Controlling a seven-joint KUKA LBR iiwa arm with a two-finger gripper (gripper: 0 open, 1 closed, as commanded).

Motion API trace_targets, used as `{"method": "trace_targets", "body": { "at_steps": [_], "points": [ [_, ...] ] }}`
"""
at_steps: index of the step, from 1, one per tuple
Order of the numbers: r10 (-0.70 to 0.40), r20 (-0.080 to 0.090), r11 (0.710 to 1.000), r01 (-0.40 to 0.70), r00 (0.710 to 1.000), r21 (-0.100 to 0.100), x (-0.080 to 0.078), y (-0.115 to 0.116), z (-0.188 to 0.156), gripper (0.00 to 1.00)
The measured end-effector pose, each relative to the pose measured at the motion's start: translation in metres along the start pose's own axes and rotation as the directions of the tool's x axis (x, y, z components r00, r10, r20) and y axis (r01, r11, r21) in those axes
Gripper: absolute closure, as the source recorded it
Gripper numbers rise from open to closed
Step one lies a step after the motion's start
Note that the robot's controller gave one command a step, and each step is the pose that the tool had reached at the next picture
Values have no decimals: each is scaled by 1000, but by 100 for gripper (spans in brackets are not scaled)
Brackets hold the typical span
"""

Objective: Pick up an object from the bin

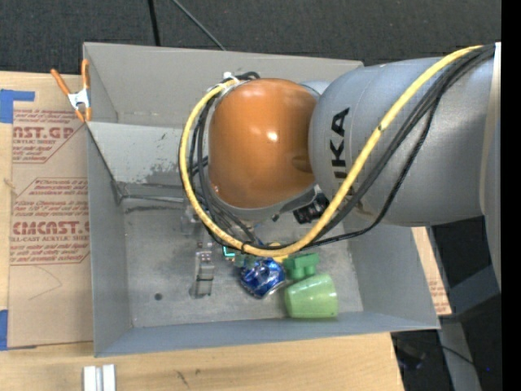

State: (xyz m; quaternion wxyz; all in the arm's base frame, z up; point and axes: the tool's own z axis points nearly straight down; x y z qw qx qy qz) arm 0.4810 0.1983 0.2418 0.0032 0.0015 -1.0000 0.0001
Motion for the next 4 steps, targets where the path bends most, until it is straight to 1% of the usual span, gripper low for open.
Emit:
{"method": "trace_targets", "body": {
  "at_steps": [1,2,3,4],
  "points": [
    [-522,5,853,522,853,5,-100,-120,83,0],
    [-232,3,973,232,973,1,-55,-152,106,0],
    [-312,6,950,312,950,1,-45,-146,119,0],
    [-272,-1,962,272,962,-6,-52,-149,168,0]
  ]
}}
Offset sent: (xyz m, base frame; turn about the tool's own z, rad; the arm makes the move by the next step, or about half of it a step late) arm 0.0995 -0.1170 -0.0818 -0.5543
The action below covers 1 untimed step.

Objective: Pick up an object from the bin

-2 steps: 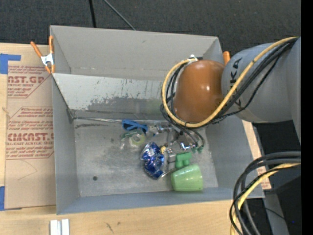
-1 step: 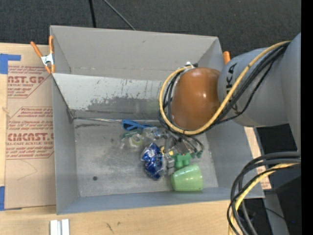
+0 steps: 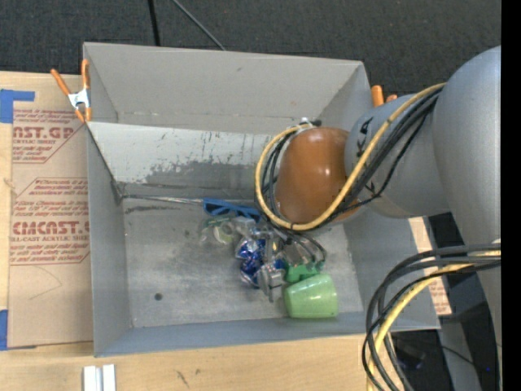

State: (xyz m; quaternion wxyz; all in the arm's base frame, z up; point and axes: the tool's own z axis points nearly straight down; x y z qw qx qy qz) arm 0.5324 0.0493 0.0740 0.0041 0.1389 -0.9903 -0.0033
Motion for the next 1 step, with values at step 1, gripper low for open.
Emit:
{"method": "trace_targets", "body": {
  "at_steps": [1],
  "points": [
    [1,3,1000,-1,1000,-2,-2,1,-3,0]
  ]
}}
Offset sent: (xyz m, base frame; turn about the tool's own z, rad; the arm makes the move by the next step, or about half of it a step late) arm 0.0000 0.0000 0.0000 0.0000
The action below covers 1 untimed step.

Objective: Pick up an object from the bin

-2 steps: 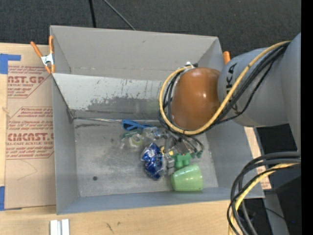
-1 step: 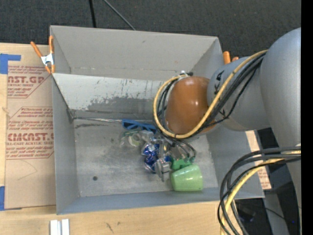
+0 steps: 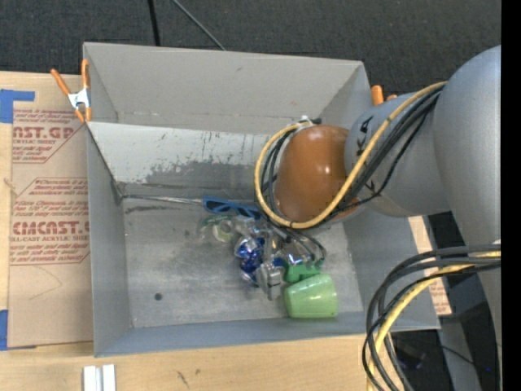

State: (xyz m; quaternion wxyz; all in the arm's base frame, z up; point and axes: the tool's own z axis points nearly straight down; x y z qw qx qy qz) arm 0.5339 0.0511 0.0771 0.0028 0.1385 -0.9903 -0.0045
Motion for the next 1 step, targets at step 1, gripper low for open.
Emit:
{"method": "trace_targets", "body": {
  "at_steps": [1],
  "points": [
    [0,4,1000,0,1000,-1,-1,0,-2,100]
  ]
}}
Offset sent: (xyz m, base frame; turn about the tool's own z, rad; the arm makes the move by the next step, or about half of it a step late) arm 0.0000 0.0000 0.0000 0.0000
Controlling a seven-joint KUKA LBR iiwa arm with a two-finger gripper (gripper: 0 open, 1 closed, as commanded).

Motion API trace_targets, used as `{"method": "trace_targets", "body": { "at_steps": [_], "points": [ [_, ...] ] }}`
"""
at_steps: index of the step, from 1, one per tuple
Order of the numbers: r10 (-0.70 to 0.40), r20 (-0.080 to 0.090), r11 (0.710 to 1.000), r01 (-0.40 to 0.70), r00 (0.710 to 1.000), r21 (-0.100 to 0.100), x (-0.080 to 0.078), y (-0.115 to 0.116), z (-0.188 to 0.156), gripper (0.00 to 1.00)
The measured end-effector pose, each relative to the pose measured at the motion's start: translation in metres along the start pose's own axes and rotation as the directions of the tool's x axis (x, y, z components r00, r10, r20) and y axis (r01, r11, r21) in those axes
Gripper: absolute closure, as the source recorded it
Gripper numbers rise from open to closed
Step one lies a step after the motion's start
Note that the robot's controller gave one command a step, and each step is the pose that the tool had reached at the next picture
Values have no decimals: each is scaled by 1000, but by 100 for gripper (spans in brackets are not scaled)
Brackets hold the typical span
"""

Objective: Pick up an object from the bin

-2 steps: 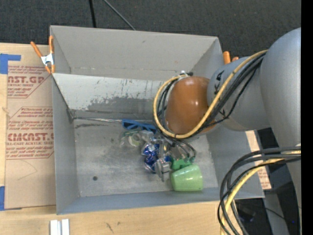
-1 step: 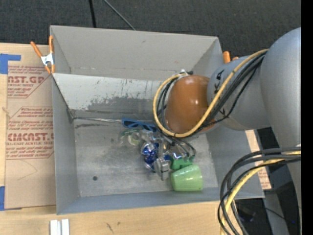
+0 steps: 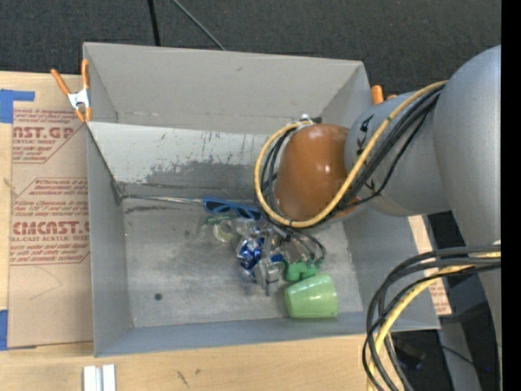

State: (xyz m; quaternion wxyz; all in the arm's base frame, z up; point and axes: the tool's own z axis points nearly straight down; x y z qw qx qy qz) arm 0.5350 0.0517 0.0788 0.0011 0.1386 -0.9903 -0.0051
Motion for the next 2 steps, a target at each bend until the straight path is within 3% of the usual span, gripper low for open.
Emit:
{"method": "trace_targets", "body": {
  "at_steps": [1,2],
  "points": [
    [0,11,1000,0,1000,12,-2,1,-118,100],
    [0,4,1000,0,1000,10,-3,2,-120,100]
  ]
}}
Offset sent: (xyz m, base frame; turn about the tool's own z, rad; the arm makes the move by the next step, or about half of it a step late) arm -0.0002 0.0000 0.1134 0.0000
